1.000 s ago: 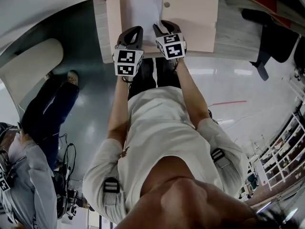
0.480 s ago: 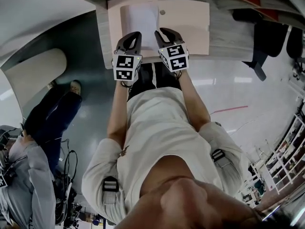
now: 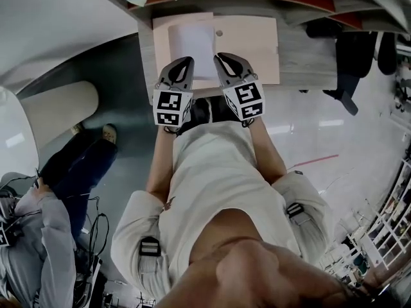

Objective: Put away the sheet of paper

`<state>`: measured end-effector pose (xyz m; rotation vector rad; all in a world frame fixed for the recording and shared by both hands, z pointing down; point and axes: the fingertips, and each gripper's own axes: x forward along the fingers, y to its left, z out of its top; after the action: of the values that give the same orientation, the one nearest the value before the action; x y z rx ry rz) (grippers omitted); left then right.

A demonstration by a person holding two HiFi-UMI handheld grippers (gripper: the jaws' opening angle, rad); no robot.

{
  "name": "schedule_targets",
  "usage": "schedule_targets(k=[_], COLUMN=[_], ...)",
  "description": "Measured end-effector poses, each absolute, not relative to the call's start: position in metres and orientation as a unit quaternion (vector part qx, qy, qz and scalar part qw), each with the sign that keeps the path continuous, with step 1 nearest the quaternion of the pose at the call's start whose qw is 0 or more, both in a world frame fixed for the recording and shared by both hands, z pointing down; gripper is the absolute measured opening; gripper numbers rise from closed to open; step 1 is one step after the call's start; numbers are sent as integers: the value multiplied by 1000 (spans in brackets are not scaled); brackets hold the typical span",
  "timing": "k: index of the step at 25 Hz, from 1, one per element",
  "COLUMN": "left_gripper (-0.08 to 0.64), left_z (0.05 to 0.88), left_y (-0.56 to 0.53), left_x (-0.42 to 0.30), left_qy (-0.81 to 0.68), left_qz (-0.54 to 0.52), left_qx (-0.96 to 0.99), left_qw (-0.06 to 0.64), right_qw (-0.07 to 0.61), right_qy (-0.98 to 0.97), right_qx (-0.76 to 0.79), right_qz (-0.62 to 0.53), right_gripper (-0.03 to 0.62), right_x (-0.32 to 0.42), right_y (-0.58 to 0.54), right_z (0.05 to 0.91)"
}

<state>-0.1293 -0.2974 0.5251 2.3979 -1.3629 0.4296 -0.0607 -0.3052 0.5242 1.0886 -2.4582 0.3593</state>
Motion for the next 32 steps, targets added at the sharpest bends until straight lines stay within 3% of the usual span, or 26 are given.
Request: schedule_targets(k=[10, 32], left_gripper=[21, 21], left_z=[460, 426], left_y=[-293, -299], left_x=[-133, -132], left_qy=[-480, -472], left_qz=[116, 104], left_qx=[861, 871], left_qw=[125, 91], right_qw=[162, 167], right_qy=[-894, -899], right_qx=[408, 402], right_qz=[86, 56], right_gripper=[30, 20], right_x=[-59, -64], right_y=[-298, -299], right_z=[455, 428])
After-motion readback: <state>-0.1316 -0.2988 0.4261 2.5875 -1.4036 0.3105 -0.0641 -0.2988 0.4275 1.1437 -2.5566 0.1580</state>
